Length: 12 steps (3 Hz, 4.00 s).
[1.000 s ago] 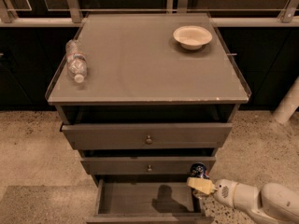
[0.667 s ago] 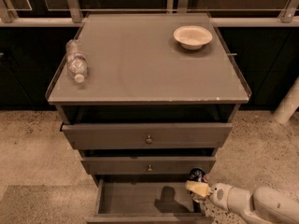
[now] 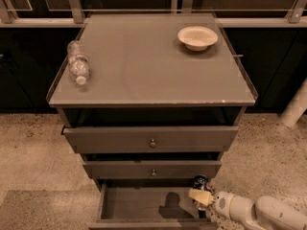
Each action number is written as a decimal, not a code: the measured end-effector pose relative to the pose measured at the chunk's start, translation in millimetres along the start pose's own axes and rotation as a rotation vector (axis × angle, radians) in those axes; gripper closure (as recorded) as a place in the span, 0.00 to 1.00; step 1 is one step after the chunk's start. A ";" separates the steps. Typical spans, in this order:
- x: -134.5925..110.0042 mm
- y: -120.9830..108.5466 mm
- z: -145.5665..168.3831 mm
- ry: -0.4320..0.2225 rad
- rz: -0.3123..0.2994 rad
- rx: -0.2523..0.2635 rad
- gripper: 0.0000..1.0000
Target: Place pepsi can into bottom drawer
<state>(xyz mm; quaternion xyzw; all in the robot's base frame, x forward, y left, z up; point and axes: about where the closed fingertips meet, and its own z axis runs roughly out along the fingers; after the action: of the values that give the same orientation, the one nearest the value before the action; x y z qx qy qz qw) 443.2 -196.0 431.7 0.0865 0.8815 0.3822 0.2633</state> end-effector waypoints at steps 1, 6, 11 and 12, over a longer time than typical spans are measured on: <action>24.8 -29.0 28.2 0.039 0.032 0.032 1.00; 76.4 -106.9 120.9 0.217 0.019 0.109 1.00; 69.8 -137.8 195.0 0.357 -0.020 0.071 0.80; 69.8 -137.8 195.0 0.357 -0.020 0.071 0.59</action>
Offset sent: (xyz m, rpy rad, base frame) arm -0.0235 0.0443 -0.1770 -0.0679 0.2513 0.1100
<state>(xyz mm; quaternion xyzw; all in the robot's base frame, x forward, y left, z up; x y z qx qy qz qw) 494.2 -144.2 193.8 0.0176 0.9280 0.3575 0.1031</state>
